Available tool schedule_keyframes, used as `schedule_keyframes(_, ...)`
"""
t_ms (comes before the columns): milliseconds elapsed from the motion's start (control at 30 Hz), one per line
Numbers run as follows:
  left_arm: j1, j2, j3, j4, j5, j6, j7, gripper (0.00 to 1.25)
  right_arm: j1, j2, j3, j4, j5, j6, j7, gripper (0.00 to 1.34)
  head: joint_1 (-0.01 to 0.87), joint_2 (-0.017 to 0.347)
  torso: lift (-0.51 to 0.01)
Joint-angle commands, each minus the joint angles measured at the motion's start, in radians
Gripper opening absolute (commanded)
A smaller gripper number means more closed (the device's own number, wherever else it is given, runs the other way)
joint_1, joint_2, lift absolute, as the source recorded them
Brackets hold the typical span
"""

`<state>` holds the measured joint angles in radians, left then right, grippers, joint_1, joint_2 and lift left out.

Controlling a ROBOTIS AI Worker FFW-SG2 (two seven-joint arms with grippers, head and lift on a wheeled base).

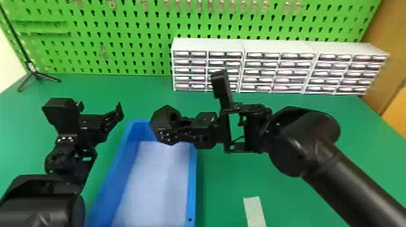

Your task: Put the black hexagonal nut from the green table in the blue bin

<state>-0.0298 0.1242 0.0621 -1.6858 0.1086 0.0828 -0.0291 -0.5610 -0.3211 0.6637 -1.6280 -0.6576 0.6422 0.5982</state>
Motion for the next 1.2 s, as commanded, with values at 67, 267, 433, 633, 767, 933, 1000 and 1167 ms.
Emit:
schedule_keyframes(67,0.001,0.000,0.004,0.000,0.002,0.000,0.000,1.07,-0.013,0.025,0.054,-0.001,0.062,-0.004,0.000,0.30,0.683,0.028,-0.096)
schedule_keyframes(267,0.001,0.000,0.002,0.000,0.002,0.000,0.000,1.07,-0.048,0.027,0.142,-0.001,0.093,-0.016,0.002,0.30,0.683,0.028,-0.096)
schedule_keyframes(433,-0.002,0.002,-0.001,0.000,0.000,0.000,0.000,1.07,-0.091,0.011,0.211,-0.003,0.110,-0.016,0.002,0.30,0.683,0.028,-0.096)
schedule_keyframes(633,-0.006,0.009,-0.005,0.000,0.002,0.000,0.000,1.07,-0.143,-0.023,0.280,-0.004,0.125,-0.001,0.000,0.30,0.683,0.028,-0.096)
schedule_keyframes(767,-0.006,0.012,-0.007,0.000,0.005,0.000,0.000,1.07,-0.180,-0.049,0.318,-0.004,0.127,0.004,-0.008,0.30,0.683,0.028,-0.096)
schedule_keyframes(933,-0.009,0.015,-0.010,0.000,0.003,0.002,0.000,1.07,-0.229,-0.078,0.373,-0.010,0.096,0.002,-0.040,0.30,0.683,0.028,-0.096)
schedule_keyframes(1000,-0.010,0.015,-0.010,0.000,0.003,0.000,0.000,1.07,-0.254,-0.088,0.402,-0.018,0.079,0.002,-0.064,0.30,0.683,0.028,-0.096)
schedule_keyframes(1167,-0.012,0.017,-0.013,0.002,0.003,0.002,0.000,1.07,-0.301,-0.102,0.453,-0.033,0.069,0.002,-0.090,0.30,0.683,0.028,-0.096)
